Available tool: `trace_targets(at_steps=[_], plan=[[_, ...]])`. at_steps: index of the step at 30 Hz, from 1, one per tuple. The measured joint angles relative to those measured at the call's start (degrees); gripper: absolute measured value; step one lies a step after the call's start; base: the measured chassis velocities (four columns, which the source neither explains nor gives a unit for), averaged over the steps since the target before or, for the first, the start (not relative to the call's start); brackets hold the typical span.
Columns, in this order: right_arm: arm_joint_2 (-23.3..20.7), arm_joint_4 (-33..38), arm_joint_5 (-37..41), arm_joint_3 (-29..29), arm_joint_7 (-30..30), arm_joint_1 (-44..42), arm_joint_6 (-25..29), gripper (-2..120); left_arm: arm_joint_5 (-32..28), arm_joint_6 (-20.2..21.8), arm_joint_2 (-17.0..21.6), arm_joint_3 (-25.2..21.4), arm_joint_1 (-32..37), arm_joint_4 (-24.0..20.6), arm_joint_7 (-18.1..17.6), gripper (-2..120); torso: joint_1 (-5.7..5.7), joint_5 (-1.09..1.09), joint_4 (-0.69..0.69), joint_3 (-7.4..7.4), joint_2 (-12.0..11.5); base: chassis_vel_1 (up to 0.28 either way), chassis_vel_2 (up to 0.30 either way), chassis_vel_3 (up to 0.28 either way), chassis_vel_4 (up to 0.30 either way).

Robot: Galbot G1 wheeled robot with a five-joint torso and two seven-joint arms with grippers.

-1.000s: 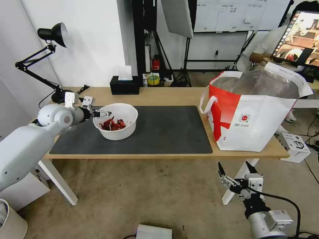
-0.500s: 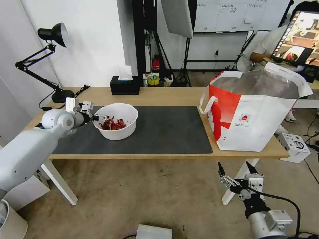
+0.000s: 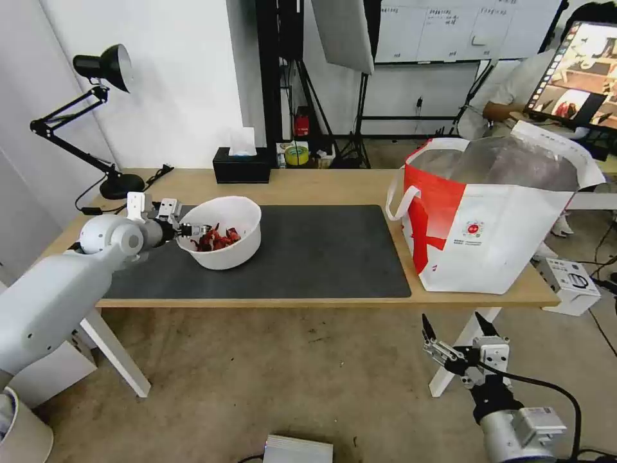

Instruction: Pick up the trash from the table and place it into the takeout bag.

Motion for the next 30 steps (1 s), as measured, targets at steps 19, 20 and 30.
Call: trace_targets(at_steps=[19,20,30], plan=[[0.0,0.0,0.0,0.0,0.0,0.0,0.0,100,0.3,-1.3,0.6,-1.2,2.1,-2.0,0.3,0,0.00,0.02,0.00,0.00,0.0,0.000,0.000,0.000,0.000],[0.0,0.0,0.0,0.0,0.0,0.0,0.0,100,0.3,-1.5,0.8,-1.3,2.4,-2.3,0.3,0,0.00,0.01,0.00,0.00,0.0,0.000,0.000,0.000,0.000],[0.0,0.0,0.0,0.0,0.0,0.0,0.0,100,-2.1,-1.4,2.8,-4.5,6.5,-7.9,-0.3,0,0.00,0.00,0.00,0.01,0.0,0.000,0.000,0.000,0.000]])
